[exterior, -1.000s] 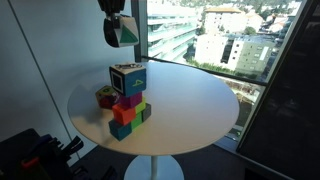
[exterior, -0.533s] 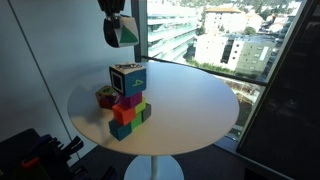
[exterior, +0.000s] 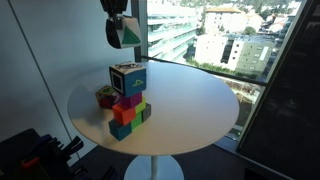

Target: Pick up the block with the number one on it and put it on the block with the number four on it

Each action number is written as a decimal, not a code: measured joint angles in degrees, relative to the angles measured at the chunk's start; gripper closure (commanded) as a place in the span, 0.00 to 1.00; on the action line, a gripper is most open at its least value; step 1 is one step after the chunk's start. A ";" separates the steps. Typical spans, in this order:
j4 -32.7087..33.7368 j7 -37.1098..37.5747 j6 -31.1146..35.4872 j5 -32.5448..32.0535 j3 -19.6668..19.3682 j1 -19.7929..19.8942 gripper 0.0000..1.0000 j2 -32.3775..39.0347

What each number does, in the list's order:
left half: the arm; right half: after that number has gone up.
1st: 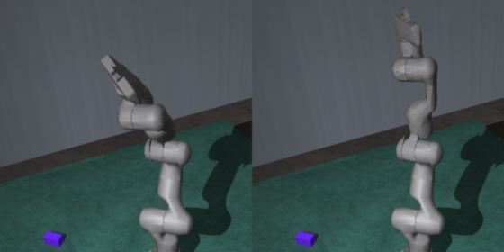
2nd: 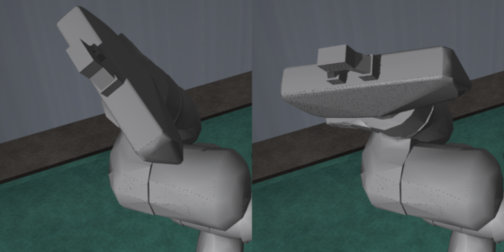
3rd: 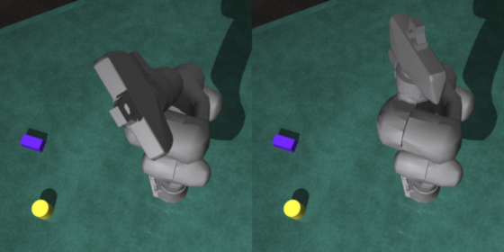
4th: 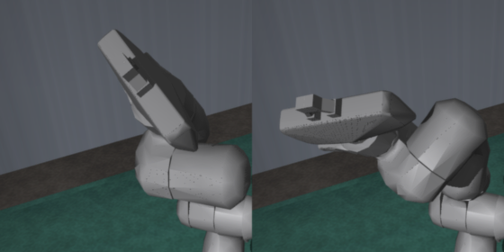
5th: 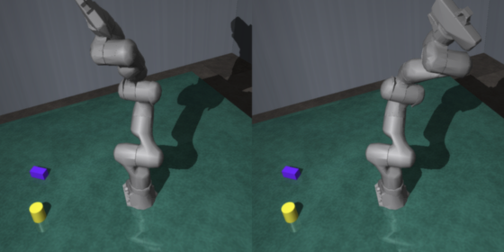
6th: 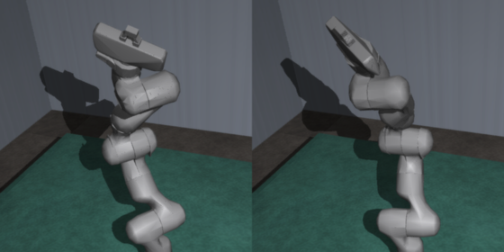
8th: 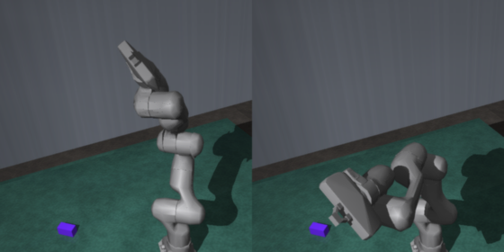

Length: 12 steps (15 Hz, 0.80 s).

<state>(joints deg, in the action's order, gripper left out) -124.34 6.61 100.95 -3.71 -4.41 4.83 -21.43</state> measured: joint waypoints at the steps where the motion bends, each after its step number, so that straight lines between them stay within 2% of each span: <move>1: 0.00 0.00 0.00 0.00 -0.12 0.24 0.93 0.00; 12: -0.62 -4.37 -1.26 -0.06 -1.90 1.17 0.93 0.01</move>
<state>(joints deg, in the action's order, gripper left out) -124.96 2.24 99.69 -3.77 -6.30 6.00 -21.42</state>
